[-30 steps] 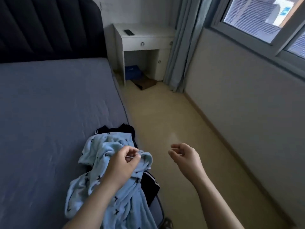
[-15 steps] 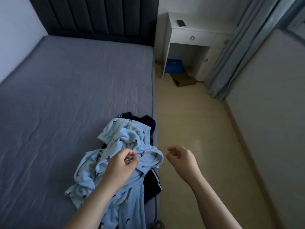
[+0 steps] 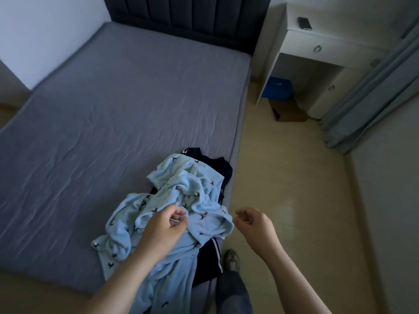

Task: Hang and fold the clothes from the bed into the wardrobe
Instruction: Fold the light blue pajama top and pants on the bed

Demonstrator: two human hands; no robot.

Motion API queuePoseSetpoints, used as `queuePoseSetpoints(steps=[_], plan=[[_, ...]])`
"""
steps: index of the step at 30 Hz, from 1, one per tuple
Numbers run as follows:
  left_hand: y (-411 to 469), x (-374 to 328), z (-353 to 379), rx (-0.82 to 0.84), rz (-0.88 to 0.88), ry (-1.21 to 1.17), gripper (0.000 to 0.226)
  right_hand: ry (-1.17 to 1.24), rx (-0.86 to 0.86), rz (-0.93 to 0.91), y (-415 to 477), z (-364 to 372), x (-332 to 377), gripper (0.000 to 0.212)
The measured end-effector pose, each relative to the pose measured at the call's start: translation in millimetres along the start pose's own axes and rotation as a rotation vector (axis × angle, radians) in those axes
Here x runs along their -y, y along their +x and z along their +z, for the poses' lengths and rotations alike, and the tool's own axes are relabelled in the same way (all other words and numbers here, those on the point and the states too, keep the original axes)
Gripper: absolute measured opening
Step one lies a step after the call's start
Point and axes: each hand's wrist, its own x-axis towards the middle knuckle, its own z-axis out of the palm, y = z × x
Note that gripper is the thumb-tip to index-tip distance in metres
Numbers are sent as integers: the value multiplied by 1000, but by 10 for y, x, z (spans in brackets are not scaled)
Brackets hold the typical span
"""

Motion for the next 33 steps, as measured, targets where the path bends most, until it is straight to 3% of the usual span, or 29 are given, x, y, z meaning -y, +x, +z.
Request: queuePoseSetpoints(steps=[7, 14, 18, 24, 30, 33], plan=[[587, -214, 440, -148, -160, -37, 6, -104, 176, -104, 1097, -251, 16, 7], [1131, -179, 727, -238, -326, -110, 10, -234, 348, -162, 2099, -142, -39, 19], [1312, 116, 790, -253, -385, -117, 13, -277, 422, -151, 2392, 236, -196, 20], [1474, 711, 847, -258, -452, -92, 12, -320, 490, -68, 2784, 1073, -370, 37], [1527, 1302, 826, -245, -494, -64, 16, -248, 421, 133, 3111, 1884, -575, 72], [1534, 1523, 849, -245, -522, -55, 17, -237, 368, 157, 3192, 2148, -674, 70]])
